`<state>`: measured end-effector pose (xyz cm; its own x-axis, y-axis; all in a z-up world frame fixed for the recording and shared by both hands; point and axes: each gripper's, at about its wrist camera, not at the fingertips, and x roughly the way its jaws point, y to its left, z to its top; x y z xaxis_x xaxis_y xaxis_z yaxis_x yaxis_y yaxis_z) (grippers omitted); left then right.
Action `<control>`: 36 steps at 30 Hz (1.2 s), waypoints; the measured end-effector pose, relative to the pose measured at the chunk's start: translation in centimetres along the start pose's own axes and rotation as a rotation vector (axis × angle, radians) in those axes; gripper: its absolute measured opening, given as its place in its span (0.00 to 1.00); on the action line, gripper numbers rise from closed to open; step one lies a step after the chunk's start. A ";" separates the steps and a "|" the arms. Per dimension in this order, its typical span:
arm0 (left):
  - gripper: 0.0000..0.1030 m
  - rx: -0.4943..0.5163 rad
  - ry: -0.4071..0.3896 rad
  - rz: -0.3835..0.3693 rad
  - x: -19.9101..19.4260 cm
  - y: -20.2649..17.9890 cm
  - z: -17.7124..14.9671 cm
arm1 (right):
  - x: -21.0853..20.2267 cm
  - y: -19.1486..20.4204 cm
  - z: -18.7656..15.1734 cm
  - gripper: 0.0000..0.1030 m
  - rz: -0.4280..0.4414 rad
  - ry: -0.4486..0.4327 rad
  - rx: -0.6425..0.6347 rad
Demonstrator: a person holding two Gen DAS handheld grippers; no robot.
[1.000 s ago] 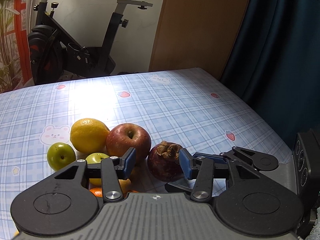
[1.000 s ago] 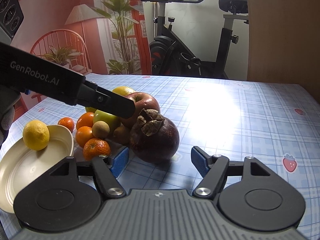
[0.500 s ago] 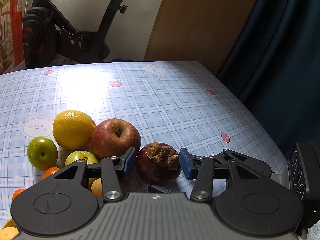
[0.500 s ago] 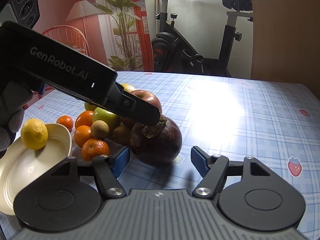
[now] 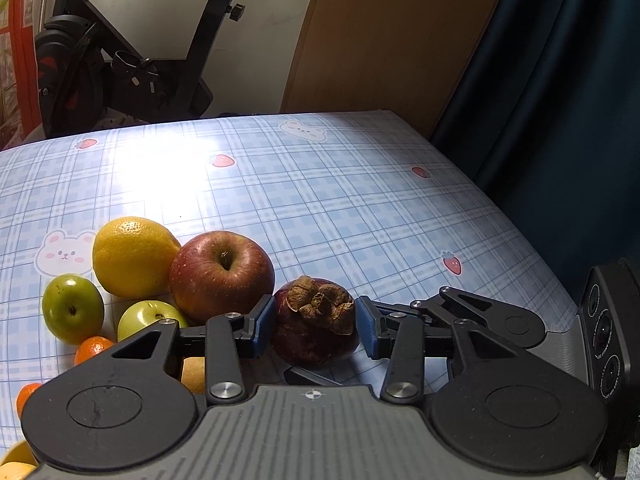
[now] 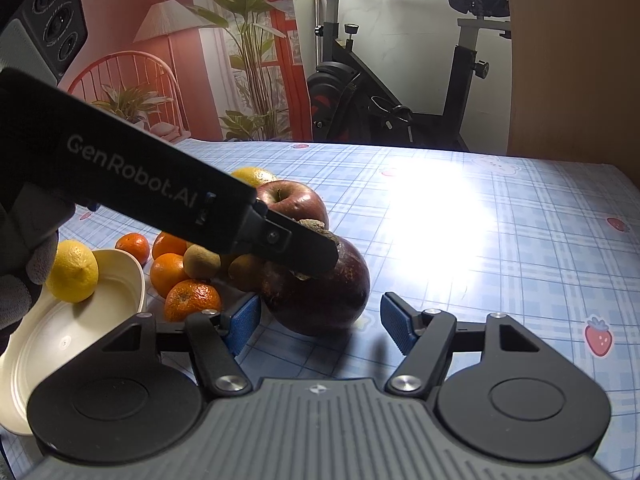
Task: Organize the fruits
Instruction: 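Close the left gripper around the mangosteen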
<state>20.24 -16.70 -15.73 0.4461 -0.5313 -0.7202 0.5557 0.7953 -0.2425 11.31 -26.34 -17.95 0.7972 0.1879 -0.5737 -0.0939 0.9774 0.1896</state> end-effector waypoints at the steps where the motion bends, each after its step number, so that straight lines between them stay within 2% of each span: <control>1: 0.45 0.000 0.000 0.000 0.0 0.0 0.0 | 0.0 0.0 0.0 0.68 -0.001 -0.001 0.000; 7: 0.45 -0.003 -0.002 -0.001 -0.2 -0.1 0.0 | 0.1 -0.1 0.1 0.62 0.003 -0.004 0.001; 18: 0.45 -0.001 0.002 -0.005 -0.3 -0.1 -0.1 | 0.1 0.2 0.0 0.60 -0.003 -0.012 -0.012; 27: 0.44 0.003 0.027 0.000 -0.7 -0.3 -0.4 | -0.8 0.1 -0.4 0.60 0.036 -0.012 0.015; 36: 0.43 0.006 0.031 -0.037 -2.3 -1.0 -1.1 | -2.1 0.8 -1.1 0.60 0.057 -0.008 0.052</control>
<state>17.90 -15.94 -14.52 0.4027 -0.5512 -0.7308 0.5759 0.7731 -0.2657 8.88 -25.89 -17.46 0.7962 0.2418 -0.5547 -0.1080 0.9588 0.2630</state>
